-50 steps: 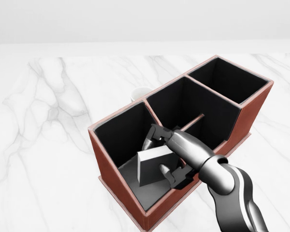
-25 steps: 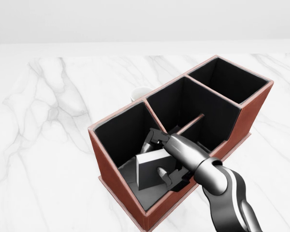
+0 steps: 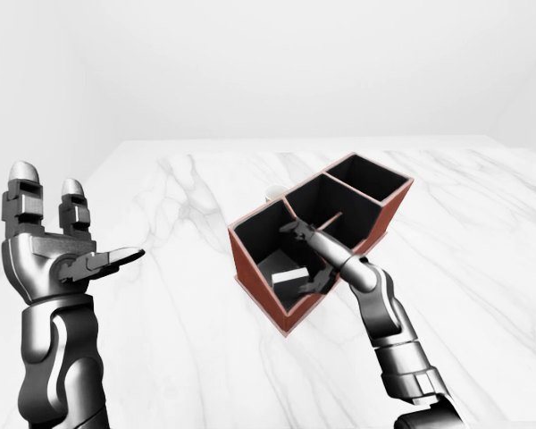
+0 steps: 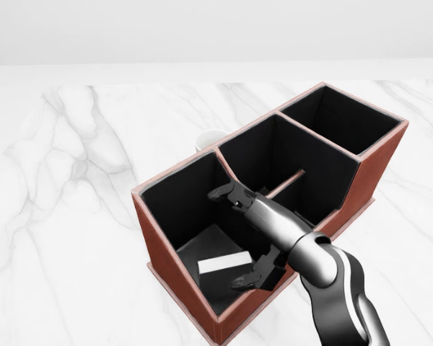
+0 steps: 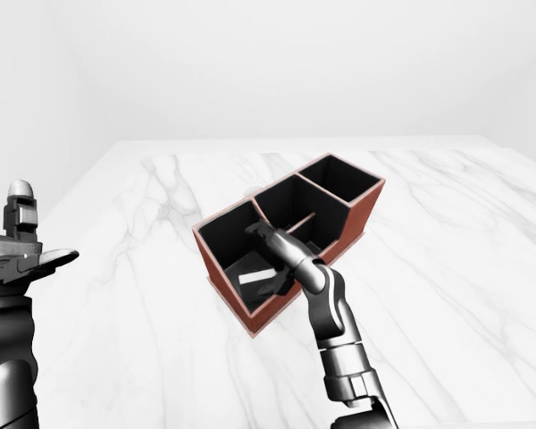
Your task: Pick up the book and place it in the left compartment of the caddy.
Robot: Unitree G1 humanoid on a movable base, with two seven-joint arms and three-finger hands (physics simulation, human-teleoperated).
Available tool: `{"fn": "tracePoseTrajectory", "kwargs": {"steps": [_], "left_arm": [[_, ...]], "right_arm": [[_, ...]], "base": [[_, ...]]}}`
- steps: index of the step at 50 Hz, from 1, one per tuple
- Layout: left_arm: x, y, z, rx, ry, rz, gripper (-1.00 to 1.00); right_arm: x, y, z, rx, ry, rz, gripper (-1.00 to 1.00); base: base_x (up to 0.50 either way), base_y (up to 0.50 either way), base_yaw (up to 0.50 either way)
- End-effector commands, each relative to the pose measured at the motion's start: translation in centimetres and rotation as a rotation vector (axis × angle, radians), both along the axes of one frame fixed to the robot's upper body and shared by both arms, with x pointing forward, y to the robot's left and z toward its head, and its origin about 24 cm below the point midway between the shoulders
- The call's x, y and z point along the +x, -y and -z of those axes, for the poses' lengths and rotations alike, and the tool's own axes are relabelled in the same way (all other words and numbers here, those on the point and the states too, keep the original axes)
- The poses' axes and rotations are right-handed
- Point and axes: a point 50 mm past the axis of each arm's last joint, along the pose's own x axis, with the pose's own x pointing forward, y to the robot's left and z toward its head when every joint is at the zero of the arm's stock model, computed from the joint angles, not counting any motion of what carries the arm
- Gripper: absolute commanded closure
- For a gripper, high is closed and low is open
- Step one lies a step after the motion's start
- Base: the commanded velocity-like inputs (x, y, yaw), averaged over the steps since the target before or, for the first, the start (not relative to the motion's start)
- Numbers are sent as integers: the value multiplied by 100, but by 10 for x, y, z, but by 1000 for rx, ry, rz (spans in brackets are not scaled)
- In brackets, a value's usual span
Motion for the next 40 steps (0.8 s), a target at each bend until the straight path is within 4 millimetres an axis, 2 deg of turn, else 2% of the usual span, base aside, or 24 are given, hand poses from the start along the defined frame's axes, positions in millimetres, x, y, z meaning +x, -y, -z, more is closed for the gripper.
{"fn": "tracePoseTrajectory", "kwargs": {"steps": [1, 25, 34, 35, 40], "left_arm": [[1, 0, 1, -1, -3, 1, -100], [-1, -1, -2, -1, 8, -5, -100], [-1, 0, -1, 0, 4, -2, -100], [0, -1, -1, 0, 4, -3, -100], [-1, 0, -1, 1, 3, -2, -100]], "right_arm": [[0, -2, -5, 25, 17, -8, -100], [0, -2, 3, 42, -5, 12, -100], [-15, -12, -35, 36, 128, -83, -100], [-20, -14, -46, 38, 167, -108, -100], [-32, -15, -72, 17, 272, -149, -100]], "base": [[0, 0, 0], [0, 0, 1], [0, 0, 0], [0, 0, 0], [0, 0, 0]]}}
